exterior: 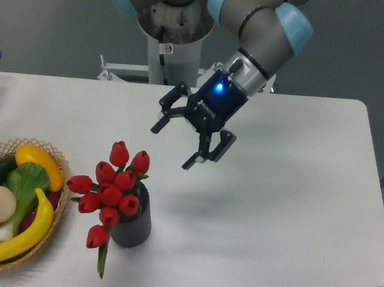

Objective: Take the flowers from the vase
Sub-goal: 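Move the open gripper to the red tulip stems above the dark vase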

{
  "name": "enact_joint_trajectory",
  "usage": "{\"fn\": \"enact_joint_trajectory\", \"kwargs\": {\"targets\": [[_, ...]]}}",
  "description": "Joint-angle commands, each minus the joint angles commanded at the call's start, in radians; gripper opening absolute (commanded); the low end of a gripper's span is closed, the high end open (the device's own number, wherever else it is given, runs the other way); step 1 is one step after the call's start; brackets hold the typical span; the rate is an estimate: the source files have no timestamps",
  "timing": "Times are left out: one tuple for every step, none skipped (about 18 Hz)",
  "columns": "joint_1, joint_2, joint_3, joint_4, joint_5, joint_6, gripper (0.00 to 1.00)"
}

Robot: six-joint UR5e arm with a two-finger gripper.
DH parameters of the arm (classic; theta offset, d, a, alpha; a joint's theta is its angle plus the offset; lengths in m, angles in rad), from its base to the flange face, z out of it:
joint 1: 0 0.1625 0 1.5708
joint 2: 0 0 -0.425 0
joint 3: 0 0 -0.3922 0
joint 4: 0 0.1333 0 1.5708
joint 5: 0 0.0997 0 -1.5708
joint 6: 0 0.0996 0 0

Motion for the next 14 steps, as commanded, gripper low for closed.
{"fn": "enact_joint_trajectory", "kwargs": {"targets": [[-0.002,-0.009,0.002,0.008,-0.009,0.002,1.0],[-0.005,-0.023,0.003,0.03,-0.014,0.002,1.0],[-0.015,-0.044,0.006,0.06,-0.014,0.0,1.0],[-0.029,-0.061,0.011,0.084,-0.014,0.002,1.0],[-0.035,-0.075,0.02,0.097,-0.014,0.0,1.0],[-0.038,-0.086,0.032,0.1,-0.014,0.0,1.0],[-0.043,-0.094,0.044,0.098,-0.014,0.0,1.0],[-0.051,-0.097,0.051,0.098,-0.012,-0.002,1.0],[-0.055,-0.109,0.06,0.1,-0.014,-0.002,1.0],[-0.06,-0.117,0.071,0.1,-0.014,-0.003,1.0],[-0.061,-0.12,0.081,0.1,-0.014,-0.008,1.0],[-0.063,-0.132,0.092,0.1,-0.014,-0.012,1.0],[-0.071,-0.14,0.101,0.1,-0.014,-0.02,1.0],[-0.072,-0.144,0.101,0.1,-0.012,-0.02,1.0]]}}
